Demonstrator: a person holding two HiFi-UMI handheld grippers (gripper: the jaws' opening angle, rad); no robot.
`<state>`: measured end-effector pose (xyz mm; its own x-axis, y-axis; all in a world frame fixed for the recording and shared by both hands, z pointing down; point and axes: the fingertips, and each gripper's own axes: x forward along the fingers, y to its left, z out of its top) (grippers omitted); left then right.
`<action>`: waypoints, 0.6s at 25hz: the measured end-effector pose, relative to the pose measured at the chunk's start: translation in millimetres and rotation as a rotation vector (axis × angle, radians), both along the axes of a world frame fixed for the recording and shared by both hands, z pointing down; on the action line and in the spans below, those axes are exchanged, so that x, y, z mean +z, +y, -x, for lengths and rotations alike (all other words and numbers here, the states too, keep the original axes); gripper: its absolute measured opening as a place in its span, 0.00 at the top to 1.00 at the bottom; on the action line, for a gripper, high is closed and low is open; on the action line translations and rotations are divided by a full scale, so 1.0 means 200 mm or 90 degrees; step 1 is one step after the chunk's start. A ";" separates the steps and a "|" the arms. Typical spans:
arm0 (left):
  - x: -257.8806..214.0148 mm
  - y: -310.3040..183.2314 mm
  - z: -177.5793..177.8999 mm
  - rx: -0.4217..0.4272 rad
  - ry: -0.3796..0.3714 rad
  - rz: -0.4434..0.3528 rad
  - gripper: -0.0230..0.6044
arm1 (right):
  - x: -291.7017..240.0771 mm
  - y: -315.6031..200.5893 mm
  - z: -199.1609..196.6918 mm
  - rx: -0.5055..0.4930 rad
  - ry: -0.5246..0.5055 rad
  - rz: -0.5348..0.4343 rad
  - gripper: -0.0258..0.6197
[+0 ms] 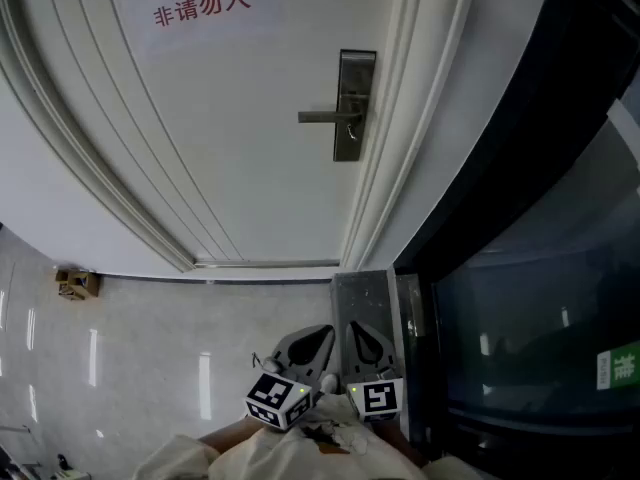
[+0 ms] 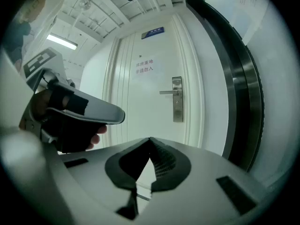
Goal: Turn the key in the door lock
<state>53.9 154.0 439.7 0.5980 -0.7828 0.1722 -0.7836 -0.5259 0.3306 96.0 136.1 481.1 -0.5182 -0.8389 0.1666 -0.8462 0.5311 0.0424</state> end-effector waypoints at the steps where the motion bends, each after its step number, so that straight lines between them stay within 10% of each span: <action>1: -0.01 0.01 0.01 0.002 0.006 0.000 0.96 | 0.00 0.01 0.02 -0.003 -0.003 0.004 0.95; 15: -0.02 0.02 0.09 -0.014 0.014 0.002 0.96 | -0.04 0.02 0.12 -0.038 0.001 -0.002 0.95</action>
